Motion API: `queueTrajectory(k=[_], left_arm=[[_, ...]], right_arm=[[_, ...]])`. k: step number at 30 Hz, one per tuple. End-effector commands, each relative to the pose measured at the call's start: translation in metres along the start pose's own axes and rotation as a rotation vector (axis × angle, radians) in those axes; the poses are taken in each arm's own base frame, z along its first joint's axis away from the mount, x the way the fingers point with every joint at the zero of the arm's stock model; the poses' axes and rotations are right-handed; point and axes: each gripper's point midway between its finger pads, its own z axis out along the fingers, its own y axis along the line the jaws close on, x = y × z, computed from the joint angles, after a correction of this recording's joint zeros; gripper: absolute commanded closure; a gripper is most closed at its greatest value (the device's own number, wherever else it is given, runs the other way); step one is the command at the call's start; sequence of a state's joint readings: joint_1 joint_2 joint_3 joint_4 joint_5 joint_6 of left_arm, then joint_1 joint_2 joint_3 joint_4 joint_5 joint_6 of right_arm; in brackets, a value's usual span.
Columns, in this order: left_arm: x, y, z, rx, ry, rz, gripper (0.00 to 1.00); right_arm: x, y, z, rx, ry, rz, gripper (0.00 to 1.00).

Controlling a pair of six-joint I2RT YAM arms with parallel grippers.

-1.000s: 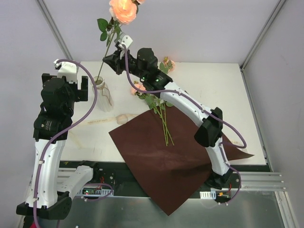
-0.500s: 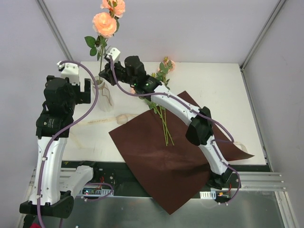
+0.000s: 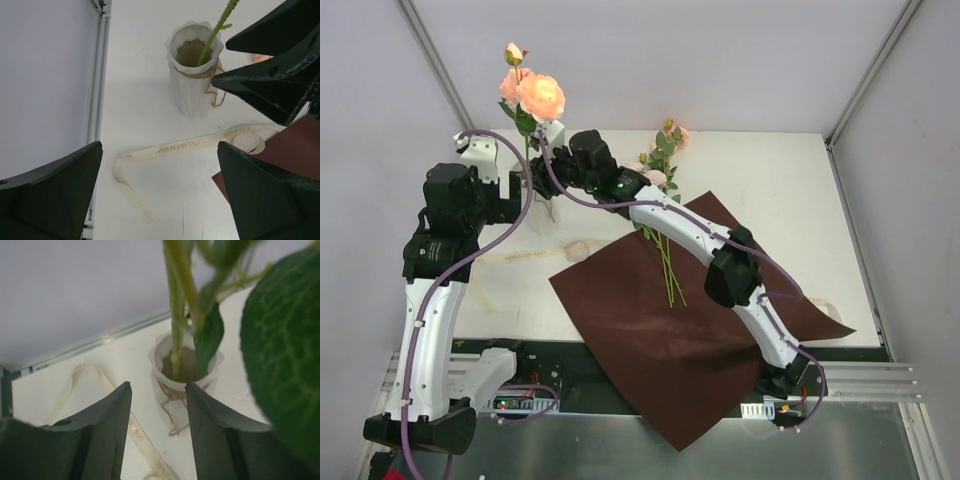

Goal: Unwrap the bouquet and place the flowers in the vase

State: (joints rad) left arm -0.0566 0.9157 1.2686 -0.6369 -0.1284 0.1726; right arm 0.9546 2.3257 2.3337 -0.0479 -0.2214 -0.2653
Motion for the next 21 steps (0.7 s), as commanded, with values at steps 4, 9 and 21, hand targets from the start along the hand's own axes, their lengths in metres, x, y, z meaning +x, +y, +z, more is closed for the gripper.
queueTrajectory(k=[4, 9, 21], left_arm=[[-0.003, -0.001, 0.006, 0.017, 0.002, -0.053, 0.01], [-0.003, 0.009, 0.009, -0.005, 0.011, -0.089, 0.01], [0.035, 0.015, 0.035, 0.031, 0.127, -0.133, 0.01]], right_arm=[[-0.023, -0.016, -0.06, 0.072, 0.043, 0.044, 0.44], [-0.013, -0.031, -0.121, 0.137, 0.127, 0.043, 0.42], [0.144, -0.116, -0.233, 0.552, 0.478, 0.128, 0.45]])
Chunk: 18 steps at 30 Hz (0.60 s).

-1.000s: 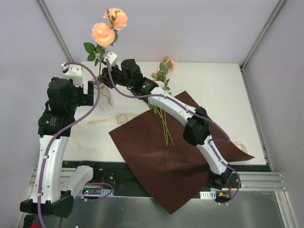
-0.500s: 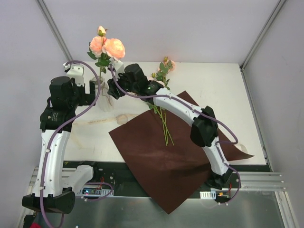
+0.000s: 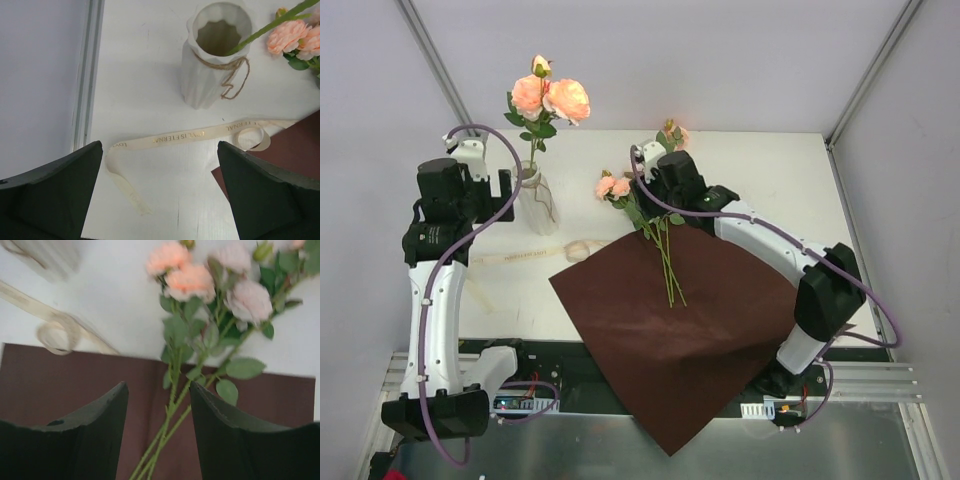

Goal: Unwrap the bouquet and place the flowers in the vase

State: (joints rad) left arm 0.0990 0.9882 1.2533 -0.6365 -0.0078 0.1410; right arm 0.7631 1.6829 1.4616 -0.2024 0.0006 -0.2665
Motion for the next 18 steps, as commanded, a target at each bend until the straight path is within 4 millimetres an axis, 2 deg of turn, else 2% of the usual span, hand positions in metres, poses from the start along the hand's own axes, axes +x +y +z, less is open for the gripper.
queueTrajectory(k=[1, 7, 11, 18], left_arm=[[0.018, 0.0, 0.017, 0.04, 0.058, -0.046, 0.01], [0.04, 0.015, 0.037, 0.018, 0.124, -0.054, 0.01], [0.043, 0.015, 0.039, 0.025, 0.126, -0.052, 0.01], [0.048, 0.019, 0.04, 0.013, 0.132, -0.032, 0.01]], right_arm=[[0.054, -0.039, 0.008, 0.162, 0.131, 0.027, 0.46], [0.089, -0.071, 0.029, 0.273, 0.189, 0.083, 0.5], [0.097, -0.084, 0.044, 0.306, 0.211, 0.095, 0.51], [0.113, -0.068, 0.072, 0.216, 0.239, 0.152, 0.55]])
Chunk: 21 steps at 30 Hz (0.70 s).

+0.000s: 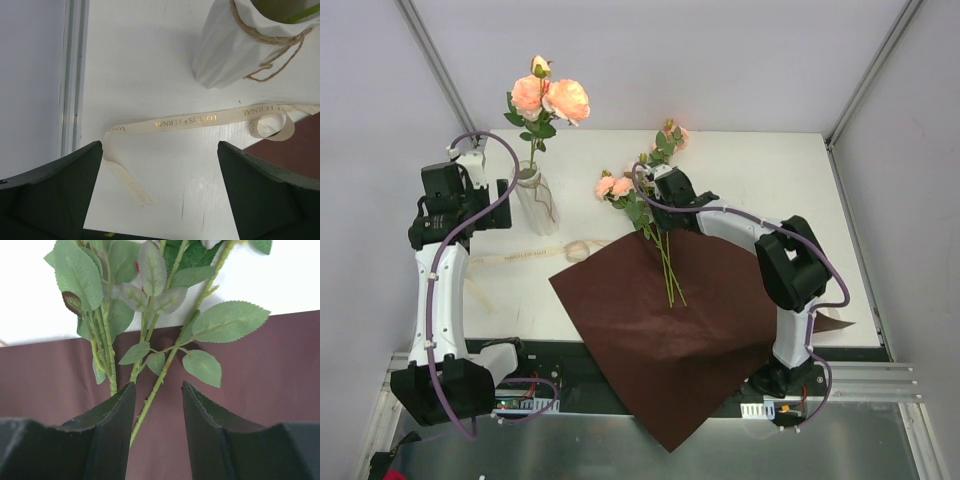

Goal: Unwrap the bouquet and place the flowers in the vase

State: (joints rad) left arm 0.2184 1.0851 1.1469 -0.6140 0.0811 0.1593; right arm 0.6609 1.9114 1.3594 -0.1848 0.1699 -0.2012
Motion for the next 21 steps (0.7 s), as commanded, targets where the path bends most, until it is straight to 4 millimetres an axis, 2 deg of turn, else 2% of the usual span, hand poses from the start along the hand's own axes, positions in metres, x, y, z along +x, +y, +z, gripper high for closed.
queueTrajectory(k=[1, 8, 12, 16, 21], left_arm=[[-0.008, 0.003, -0.003, 0.004, -0.049, 0.033, 0.01], [-0.005, 0.003, 0.0, 0.003, -0.052, 0.041, 0.01], [-0.004, 0.002, -0.001, 0.007, -0.053, 0.048, 0.01], [-0.002, 0.003, -0.001, 0.006, -0.054, 0.047, 0.01], [-0.002, 0.002, -0.003, 0.005, -0.059, 0.055, 0.01]], right_arm=[[-0.02, 0.015, 0.008, -0.058, -0.049, 0.049, 0.56], [-0.013, 0.022, 0.015, -0.085, -0.032, 0.057, 0.6], [-0.009, 0.028, -0.003, -0.089, -0.055, 0.008, 0.6], [-0.007, 0.043, -0.012, -0.125, -0.08, -0.049, 0.6], [-0.001, 0.055, 0.0, -0.173, -0.055, -0.062, 0.62]])
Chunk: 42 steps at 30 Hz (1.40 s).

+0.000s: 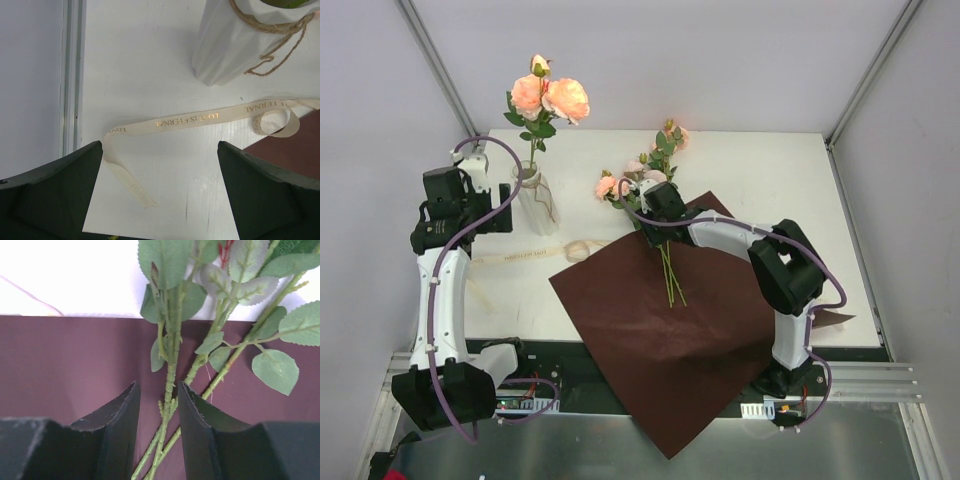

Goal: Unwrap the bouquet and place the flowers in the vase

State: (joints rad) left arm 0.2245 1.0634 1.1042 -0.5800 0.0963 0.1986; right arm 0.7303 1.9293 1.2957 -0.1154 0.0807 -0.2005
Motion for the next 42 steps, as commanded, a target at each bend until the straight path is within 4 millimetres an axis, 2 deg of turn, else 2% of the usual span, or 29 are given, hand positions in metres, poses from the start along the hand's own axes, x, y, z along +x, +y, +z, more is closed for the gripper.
queueTrajectory(k=[1, 7, 8, 12, 18, 23, 28, 33, 38, 42], left_arm=[[-0.006, 0.004, -0.007, -0.011, -0.046, 0.021, 0.01], [-0.003, 0.004, -0.006, -0.015, -0.042, 0.033, 0.01], [-0.003, 0.004, -0.006, -0.015, -0.042, 0.03, 0.01], [-0.002, 0.004, -0.004, -0.013, -0.038, 0.028, 0.01], [0.0, 0.006, -0.002, -0.02, -0.032, 0.035, 0.01], [0.0, 0.004, 0.0, -0.013, -0.03, 0.031, 0.01], [0.003, 0.005, 0.001, -0.015, -0.024, 0.03, 0.01], [0.005, 0.005, 0.001, -0.019, -0.023, 0.034, 0.01], [0.006, 0.006, 0.001, -0.022, -0.024, 0.043, 0.01], [0.005, 0.004, 0.001, -0.014, -0.028, 0.034, 0.01]], right_arm=[[-0.027, 0.006, -0.005, -0.039, -0.076, -0.014, 0.62], [-0.033, 0.002, 0.009, -0.023, -0.071, -0.028, 0.61], [-0.04, 0.004, 0.009, -0.028, -0.083, -0.032, 0.61], [-0.04, 0.007, 0.022, -0.043, -0.067, -0.041, 0.61], [-0.027, 0.0, 0.034, -0.016, -0.019, -0.027, 0.61], [-0.022, -0.002, 0.035, -0.007, -0.008, -0.029, 0.61], [-0.026, -0.006, 0.031, 0.008, -0.02, -0.047, 0.6], [-0.024, -0.017, 0.03, 0.058, -0.006, -0.06, 0.59], [-0.025, -0.018, 0.018, 0.072, -0.019, -0.075, 0.59], [-0.025, -0.014, 0.022, 0.047, -0.015, -0.075, 0.6]])
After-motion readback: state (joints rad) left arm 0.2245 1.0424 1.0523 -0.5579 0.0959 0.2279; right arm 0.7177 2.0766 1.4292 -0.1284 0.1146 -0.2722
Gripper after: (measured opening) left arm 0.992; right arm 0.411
